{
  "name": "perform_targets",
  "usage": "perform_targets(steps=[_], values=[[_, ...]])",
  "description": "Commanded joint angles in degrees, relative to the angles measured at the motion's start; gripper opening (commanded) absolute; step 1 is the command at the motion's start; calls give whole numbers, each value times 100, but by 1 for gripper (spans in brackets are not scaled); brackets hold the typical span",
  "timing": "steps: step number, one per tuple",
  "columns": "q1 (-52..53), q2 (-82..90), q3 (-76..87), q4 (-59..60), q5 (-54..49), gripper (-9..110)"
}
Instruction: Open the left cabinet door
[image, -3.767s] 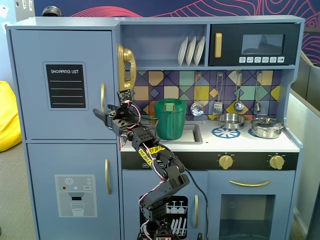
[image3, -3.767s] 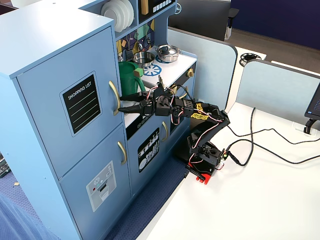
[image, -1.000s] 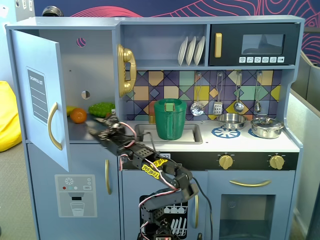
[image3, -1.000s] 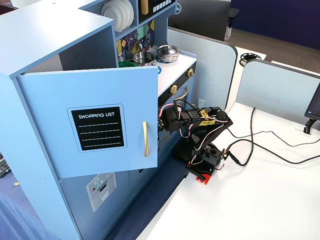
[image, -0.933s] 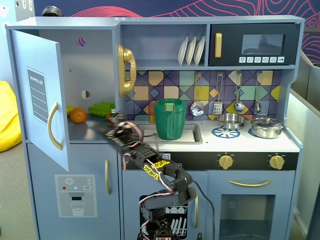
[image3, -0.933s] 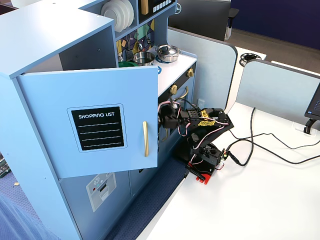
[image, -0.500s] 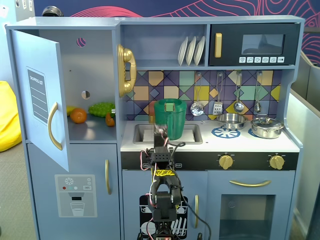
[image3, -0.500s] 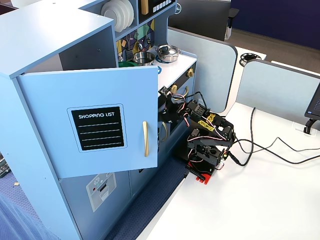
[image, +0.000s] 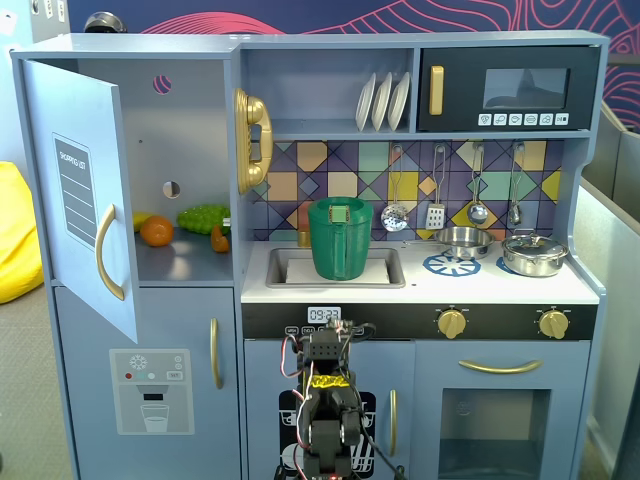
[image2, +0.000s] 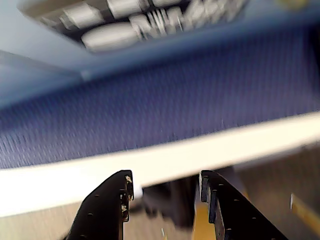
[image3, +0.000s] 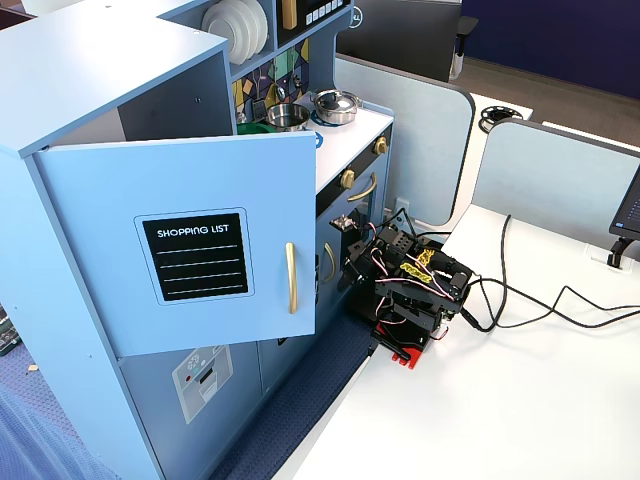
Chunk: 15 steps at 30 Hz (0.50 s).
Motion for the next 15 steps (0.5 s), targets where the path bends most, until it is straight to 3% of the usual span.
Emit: perform_targets(steps=[1,15], values=[[26,211,343,246,141,7],[132,229,448,1187,-686,1]])
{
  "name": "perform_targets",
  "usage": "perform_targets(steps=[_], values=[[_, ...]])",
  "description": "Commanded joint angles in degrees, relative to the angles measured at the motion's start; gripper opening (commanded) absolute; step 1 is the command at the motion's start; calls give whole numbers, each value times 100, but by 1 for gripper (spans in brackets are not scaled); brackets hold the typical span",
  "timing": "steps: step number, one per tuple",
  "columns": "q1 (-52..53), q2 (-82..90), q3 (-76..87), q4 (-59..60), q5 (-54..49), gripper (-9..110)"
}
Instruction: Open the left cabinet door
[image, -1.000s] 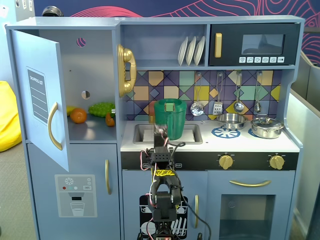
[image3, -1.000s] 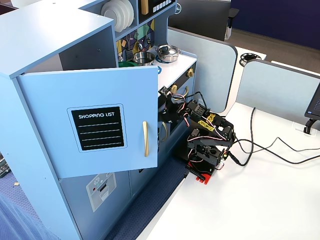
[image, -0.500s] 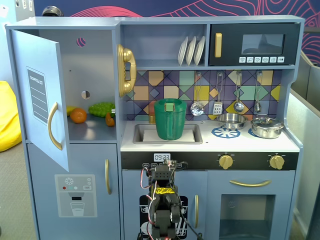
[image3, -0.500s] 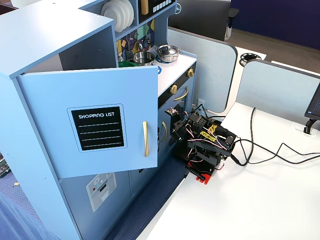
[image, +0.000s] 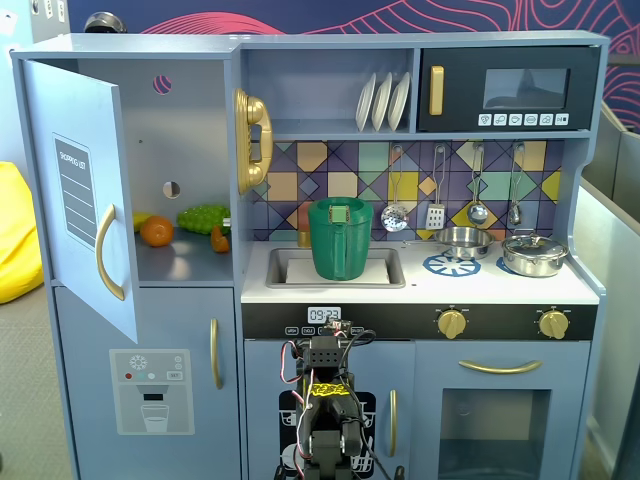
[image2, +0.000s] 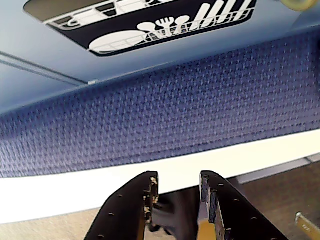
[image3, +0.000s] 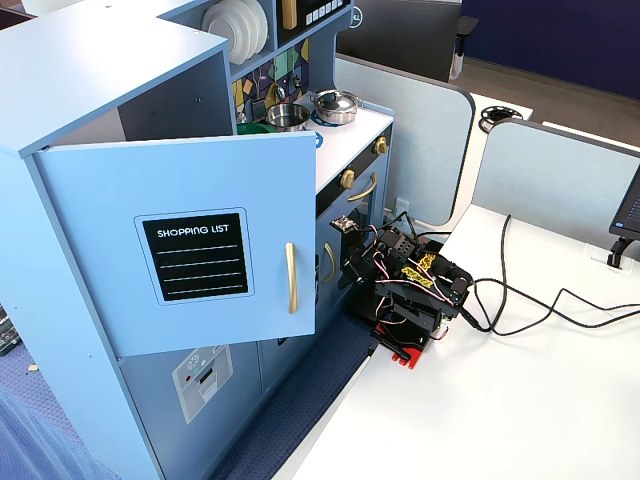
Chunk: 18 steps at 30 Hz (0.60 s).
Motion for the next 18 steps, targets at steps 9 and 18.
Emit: perform_targets(steps=[9,18], values=[[185,9,237,1081,-624,1],[272,9,237,1081,-624,1]])
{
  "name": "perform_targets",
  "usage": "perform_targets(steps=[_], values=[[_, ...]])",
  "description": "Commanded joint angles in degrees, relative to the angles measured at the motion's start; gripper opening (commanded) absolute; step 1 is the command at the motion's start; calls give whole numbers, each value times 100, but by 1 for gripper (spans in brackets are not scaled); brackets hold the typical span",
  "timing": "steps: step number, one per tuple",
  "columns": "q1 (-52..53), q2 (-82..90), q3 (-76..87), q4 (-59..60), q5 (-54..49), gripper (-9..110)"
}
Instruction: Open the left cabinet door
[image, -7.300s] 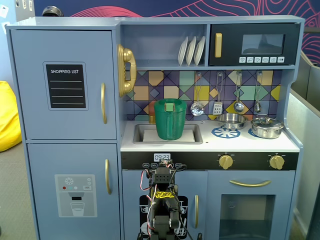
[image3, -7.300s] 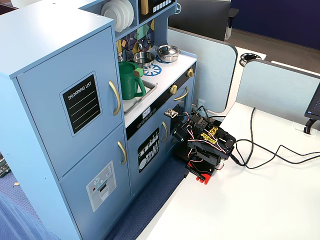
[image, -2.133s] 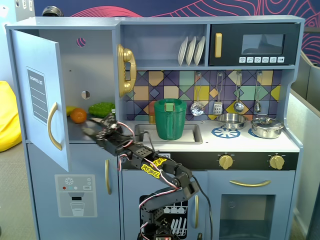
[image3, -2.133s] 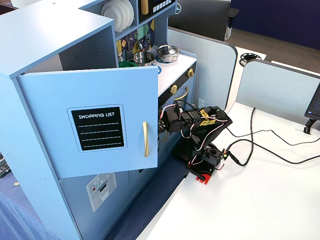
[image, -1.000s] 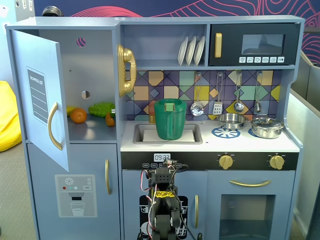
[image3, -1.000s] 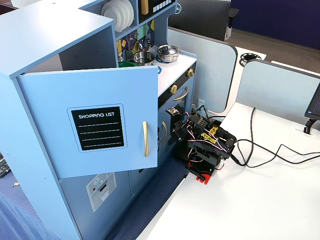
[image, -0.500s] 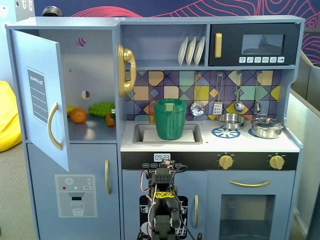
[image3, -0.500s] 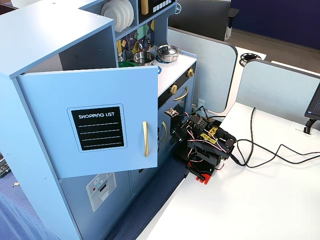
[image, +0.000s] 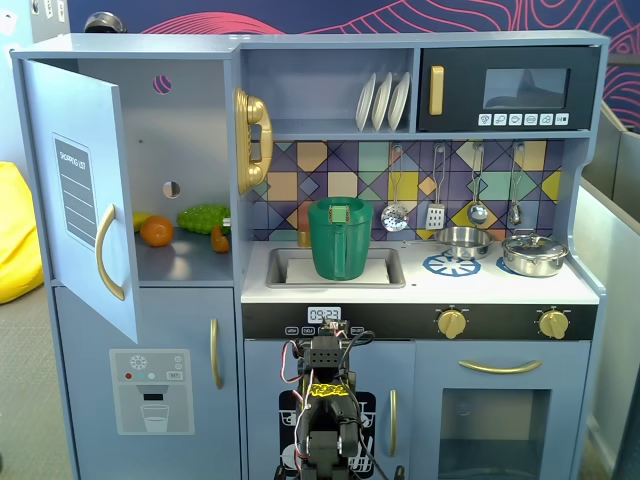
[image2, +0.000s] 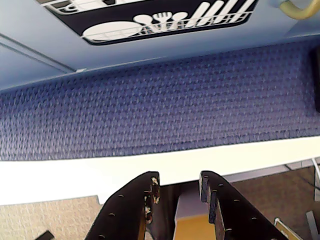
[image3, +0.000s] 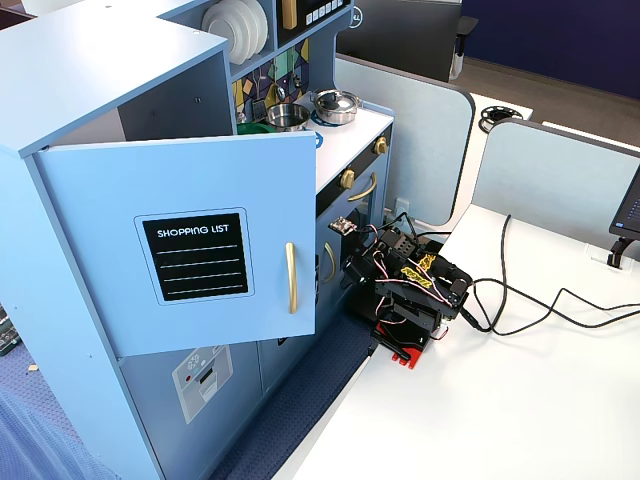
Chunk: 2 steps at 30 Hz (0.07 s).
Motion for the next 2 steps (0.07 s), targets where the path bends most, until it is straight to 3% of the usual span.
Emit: perform_targets(steps=[1,2], values=[[97,-26,220,984,-44,1],[97,-26,220,984,-44,1]])
